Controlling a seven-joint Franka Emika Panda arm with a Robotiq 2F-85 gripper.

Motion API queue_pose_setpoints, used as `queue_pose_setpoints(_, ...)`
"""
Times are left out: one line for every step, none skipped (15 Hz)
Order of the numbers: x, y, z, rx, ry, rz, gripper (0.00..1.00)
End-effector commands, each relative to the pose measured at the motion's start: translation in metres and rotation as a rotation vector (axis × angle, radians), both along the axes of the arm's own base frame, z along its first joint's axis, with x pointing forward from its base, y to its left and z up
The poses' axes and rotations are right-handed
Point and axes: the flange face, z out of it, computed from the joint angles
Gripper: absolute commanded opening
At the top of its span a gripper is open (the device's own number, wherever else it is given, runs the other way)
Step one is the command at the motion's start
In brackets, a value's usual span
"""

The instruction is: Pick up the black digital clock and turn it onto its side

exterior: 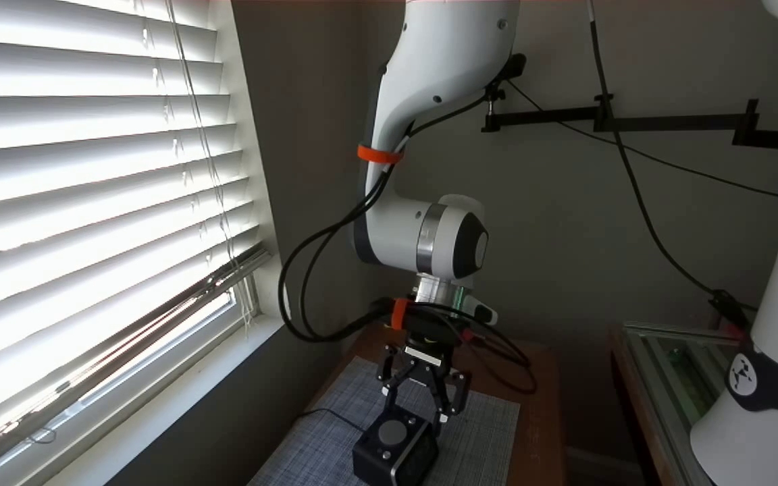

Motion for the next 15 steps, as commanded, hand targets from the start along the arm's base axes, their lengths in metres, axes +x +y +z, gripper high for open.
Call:
queue_pose_setpoints(0.005, -0.001, -0.005, 0.007, -0.016, -0.003, 0.57)
queue_pose_setpoints(0.005, -0.001, -0.005, 0.006, -0.016, -0.002, 0.57)
queue_pose_setpoints(0.005, -0.001, -0.005, 0.005, -0.016, -0.002, 0.57)
queue_pose_setpoints(0.005, -0.001, -0.004, 0.004, -0.016, -0.001, 0.57)
queue_pose_setpoints(0.005, -0.001, -0.002, -0.001, -0.018, 0.002, 0.57)
queue_pose_setpoints(0.005, -0.001, 0.001, -0.003, -0.02, 0.006, 0.57)
queue_pose_setpoints(0.005, -0.002, 0.005, -0.01, -0.022, 0.01, 0.57)
queue_pose_setpoints(0.005, -0.001, 0.007, -0.015, -0.022, 0.015, 0.57)
queue_pose_setpoints(0.006, -0.001, 0.009, -0.019, -0.023, 0.021, 0.57)
queue_pose_setpoints(0.006, -0.002, 0.012, -0.025, -0.021, 0.027, 0.57)
queue_pose_setpoints(0.006, -0.002, 0.014, -0.028, -0.021, 0.034, 0.57)
queue_pose_setpoints(0.006, -0.002, 0.016, -0.031, -0.022, 0.039, 0.57)
queue_pose_setpoints(0.007, -0.003, 0.018, -0.032, -0.025, 0.044, 0.57)
queue_pose_setpoints(0.007, -0.003, 0.021, -0.036, -0.027, 0.049, 0.57)
queue_pose_setpoints(0.008, -0.003, 0.024, -0.04, -0.031, 0.055, 0.57)
